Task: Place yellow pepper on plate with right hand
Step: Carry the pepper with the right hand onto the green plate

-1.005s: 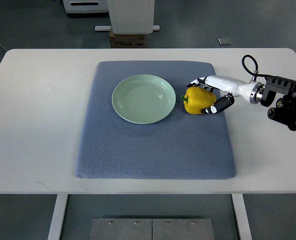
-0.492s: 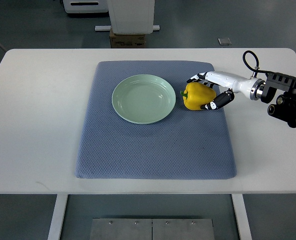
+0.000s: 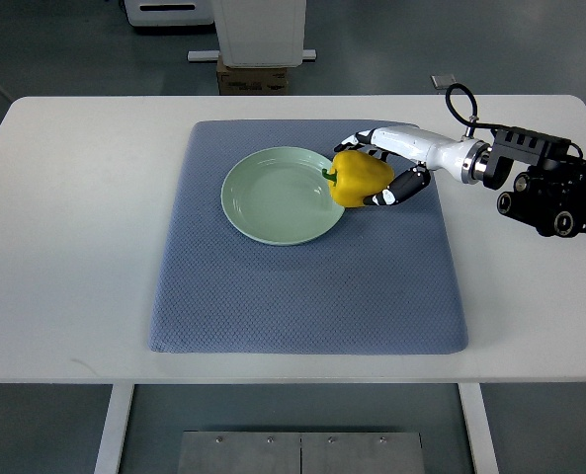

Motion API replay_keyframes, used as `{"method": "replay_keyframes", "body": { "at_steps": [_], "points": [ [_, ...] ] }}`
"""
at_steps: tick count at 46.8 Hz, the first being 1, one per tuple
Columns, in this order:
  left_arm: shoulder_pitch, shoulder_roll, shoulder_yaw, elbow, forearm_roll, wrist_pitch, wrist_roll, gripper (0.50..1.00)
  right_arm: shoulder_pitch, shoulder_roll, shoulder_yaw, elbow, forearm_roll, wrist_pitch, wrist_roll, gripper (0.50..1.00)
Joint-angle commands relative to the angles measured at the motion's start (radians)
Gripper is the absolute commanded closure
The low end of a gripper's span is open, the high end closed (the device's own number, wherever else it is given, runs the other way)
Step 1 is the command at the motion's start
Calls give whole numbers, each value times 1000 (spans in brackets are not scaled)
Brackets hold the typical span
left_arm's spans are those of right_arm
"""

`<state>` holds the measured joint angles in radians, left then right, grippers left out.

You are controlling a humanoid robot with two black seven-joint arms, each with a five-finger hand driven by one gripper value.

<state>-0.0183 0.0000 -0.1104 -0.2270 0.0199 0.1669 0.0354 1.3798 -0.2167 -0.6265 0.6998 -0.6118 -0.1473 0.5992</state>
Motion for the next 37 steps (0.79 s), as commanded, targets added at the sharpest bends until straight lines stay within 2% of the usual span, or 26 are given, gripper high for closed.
{"method": "replay_keyframes", "body": {
  "at_steps": [1, 23, 37],
  "points": [
    [0, 0, 0, 0, 0, 0, 0, 500, 4, 22, -2, -2, 6, 0, -7, 1000],
    [0, 0, 0, 0, 0, 0, 0, 500, 7, 138, -7, -54, 67, 0, -16, 1000],
    [0, 0, 0, 0, 0, 0, 0, 500, -5, 177, -9, -82, 81, 0, -22, 1000]
  ]
}}
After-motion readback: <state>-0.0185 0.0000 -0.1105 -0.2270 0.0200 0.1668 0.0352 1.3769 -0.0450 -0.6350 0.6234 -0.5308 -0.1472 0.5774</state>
